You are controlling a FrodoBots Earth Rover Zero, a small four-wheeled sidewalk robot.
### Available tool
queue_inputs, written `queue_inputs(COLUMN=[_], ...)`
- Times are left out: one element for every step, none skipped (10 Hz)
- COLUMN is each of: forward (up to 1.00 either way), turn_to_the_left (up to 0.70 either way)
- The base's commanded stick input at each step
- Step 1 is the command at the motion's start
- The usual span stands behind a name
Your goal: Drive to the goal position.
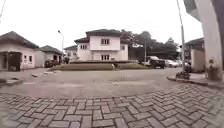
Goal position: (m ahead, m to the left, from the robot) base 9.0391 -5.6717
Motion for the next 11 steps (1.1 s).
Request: queue_inputs(forward=[0.7, 0.7, 0.7, 0.7, 0.7, 0.7, 0.7, 0.7, 0.7, 0.7, 0.7], turn_to_the_left=[0.0, 0.0, 0.0, 0.0, 0.0, 0.0, 0.0, 0.0, 0.0, 0.0, 0.0])
